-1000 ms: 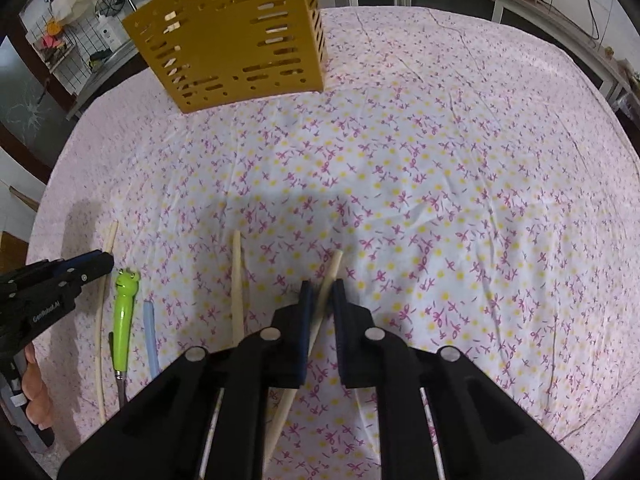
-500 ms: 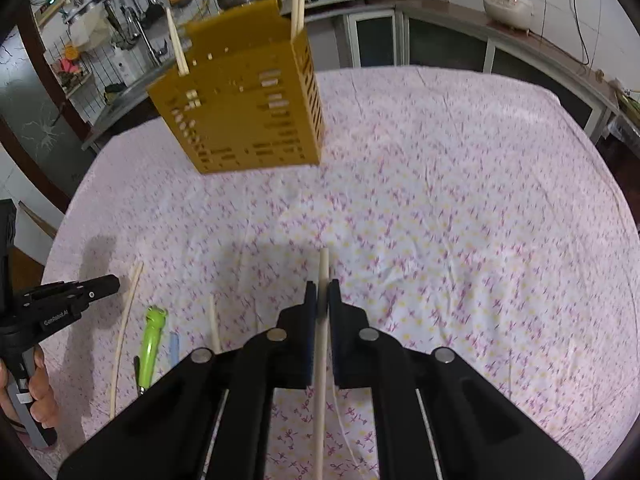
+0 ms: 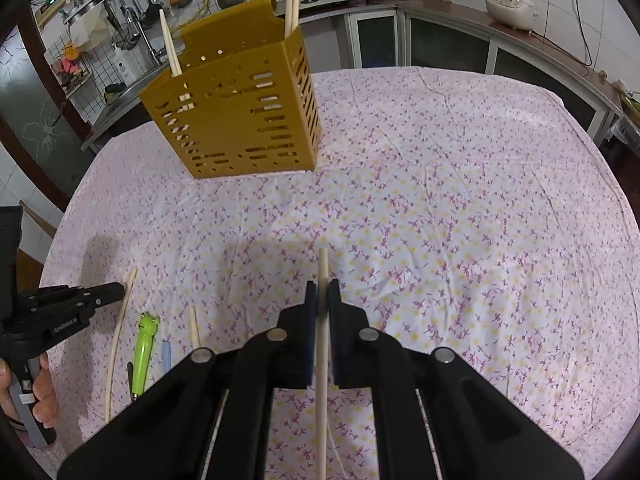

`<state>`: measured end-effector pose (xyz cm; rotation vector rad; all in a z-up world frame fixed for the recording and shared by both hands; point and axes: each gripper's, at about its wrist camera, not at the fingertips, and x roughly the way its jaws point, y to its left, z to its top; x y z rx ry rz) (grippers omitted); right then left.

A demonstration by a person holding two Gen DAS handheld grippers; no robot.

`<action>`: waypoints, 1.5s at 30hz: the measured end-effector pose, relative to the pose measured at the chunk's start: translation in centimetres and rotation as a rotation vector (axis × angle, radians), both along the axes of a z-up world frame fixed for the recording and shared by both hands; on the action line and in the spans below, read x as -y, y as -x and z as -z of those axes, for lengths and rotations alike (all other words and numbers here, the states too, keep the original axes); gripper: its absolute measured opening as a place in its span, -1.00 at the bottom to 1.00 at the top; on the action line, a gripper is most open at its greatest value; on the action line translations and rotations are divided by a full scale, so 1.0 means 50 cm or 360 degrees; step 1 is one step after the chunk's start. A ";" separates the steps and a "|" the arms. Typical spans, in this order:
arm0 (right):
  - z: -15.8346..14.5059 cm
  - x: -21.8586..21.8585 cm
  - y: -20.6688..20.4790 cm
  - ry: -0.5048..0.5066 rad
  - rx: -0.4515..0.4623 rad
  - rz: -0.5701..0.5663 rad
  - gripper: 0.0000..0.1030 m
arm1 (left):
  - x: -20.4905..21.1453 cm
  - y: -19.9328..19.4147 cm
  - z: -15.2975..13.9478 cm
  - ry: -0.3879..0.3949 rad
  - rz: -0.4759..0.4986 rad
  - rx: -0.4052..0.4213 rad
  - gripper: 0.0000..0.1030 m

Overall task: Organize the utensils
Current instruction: 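Lift both chopsticks and lower them into the yellow holder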

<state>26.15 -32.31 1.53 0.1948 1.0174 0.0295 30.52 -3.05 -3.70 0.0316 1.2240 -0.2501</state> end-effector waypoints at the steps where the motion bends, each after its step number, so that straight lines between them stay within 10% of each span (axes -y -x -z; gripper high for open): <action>1: 0.003 0.001 -0.001 -0.0004 -0.0005 0.0001 -0.88 | -0.001 -0.001 0.004 -0.0011 0.0001 -0.0005 -0.96; 17: -0.030 0.006 -0.001 -0.0018 0.0072 0.0007 -0.88 | -0.013 -0.030 -0.018 0.0065 -0.0020 0.0033 -0.92; 45: -0.388 0.010 -0.107 0.0032 0.0802 0.0068 -0.89 | 0.092 -0.067 -0.481 0.0407 0.0011 0.1257 -0.92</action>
